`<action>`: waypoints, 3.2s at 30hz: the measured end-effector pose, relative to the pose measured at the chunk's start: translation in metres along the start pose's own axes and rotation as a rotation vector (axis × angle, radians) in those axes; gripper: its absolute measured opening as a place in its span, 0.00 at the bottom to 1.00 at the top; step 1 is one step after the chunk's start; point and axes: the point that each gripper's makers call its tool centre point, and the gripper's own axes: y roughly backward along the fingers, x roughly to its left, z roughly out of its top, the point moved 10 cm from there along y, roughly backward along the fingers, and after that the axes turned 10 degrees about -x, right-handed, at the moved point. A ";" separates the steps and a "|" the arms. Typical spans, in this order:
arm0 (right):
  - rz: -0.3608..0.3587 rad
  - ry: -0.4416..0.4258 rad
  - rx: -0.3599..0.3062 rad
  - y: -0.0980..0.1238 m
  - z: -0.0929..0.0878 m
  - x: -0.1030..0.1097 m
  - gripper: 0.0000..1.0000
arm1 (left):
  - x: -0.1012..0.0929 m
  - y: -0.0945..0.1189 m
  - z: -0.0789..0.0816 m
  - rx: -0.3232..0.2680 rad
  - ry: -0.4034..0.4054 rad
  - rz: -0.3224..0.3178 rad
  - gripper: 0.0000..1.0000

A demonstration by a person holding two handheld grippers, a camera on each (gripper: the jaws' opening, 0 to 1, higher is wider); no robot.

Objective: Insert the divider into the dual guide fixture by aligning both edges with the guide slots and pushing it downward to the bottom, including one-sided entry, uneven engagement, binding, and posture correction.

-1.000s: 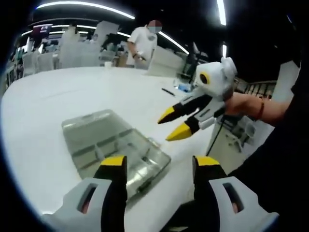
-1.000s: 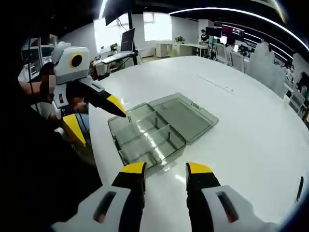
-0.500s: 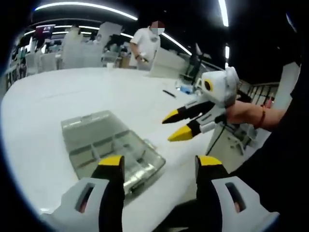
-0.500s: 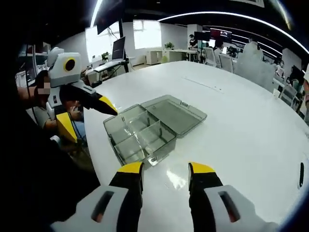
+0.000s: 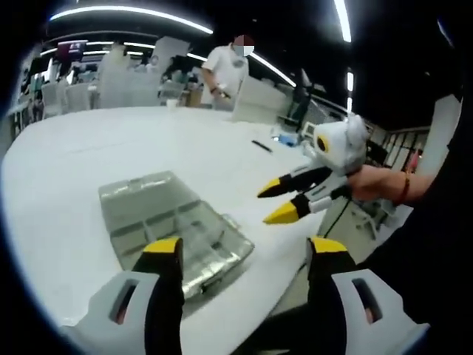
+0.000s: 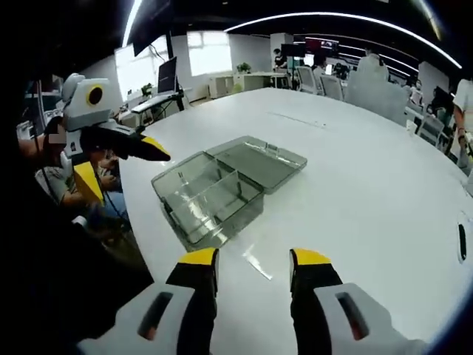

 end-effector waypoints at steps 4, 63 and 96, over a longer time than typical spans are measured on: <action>-0.033 -0.024 -0.008 0.004 -0.004 -0.001 0.35 | -0.002 0.000 0.001 -0.020 0.007 0.007 0.67; -0.198 -0.133 0.099 -0.059 -0.021 -0.001 0.44 | 0.002 0.014 -0.013 0.031 0.036 0.053 0.66; -0.105 -0.012 0.360 -0.056 -0.016 -0.008 0.29 | -0.004 0.021 -0.020 0.025 0.051 0.070 0.65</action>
